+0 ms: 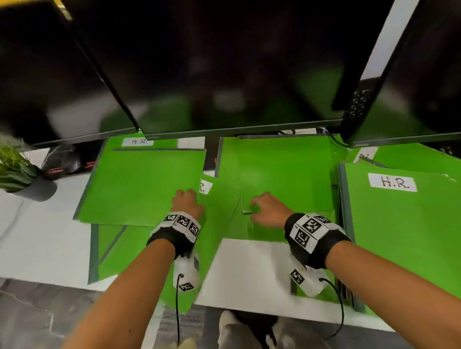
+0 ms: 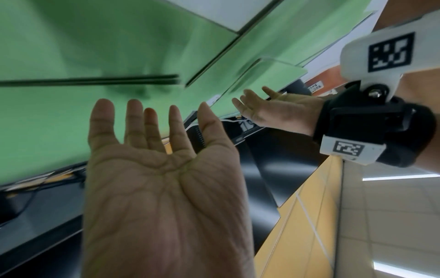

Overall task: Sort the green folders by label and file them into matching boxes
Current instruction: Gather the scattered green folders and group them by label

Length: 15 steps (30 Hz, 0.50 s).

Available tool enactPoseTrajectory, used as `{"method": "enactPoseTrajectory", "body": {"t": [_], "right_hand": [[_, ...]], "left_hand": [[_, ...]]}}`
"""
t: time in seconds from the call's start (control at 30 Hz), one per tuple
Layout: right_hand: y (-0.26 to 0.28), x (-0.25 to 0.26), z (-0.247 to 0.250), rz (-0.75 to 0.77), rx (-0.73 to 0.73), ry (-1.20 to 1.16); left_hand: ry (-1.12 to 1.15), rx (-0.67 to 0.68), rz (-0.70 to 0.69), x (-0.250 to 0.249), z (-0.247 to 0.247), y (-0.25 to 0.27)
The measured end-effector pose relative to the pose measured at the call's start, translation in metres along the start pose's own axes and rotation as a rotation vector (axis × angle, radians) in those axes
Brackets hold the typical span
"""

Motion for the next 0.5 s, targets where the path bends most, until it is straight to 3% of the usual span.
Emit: {"method": "enactPoseTrajectory", "body": {"t": [0.13,0.23,0.37,0.5], "right_hand": [[-0.017,0.037,-0.024,0.05,0.057,-0.056],[-0.032,0.061,-0.038,0.062,0.043,-0.211],[-0.054,0.087,-0.059,-0.001,-0.059,-0.427],[-0.075,0.106,-0.074,-0.093,-0.128,-0.675]], "left_hand": [[-0.402,0.158,-0.121,0.052,-0.006,-0.009],[-0.409,0.253,-0.212,0.072,-0.007,-0.021],[-0.44,0.253,-0.349,0.087,0.002,-0.028],[-0.315,0.223,-0.343,0.106,-0.001,-0.03]]}}
Point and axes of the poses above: each hand's wrist, its own y-axis away from the middle knuckle, its own z-axis out of the back of the hand, x = y × z, the point moved 1 cm from there along -y, towards the middle knuckle, and after that the axes turned 5 degrees about -y, right-handed, at the moved point
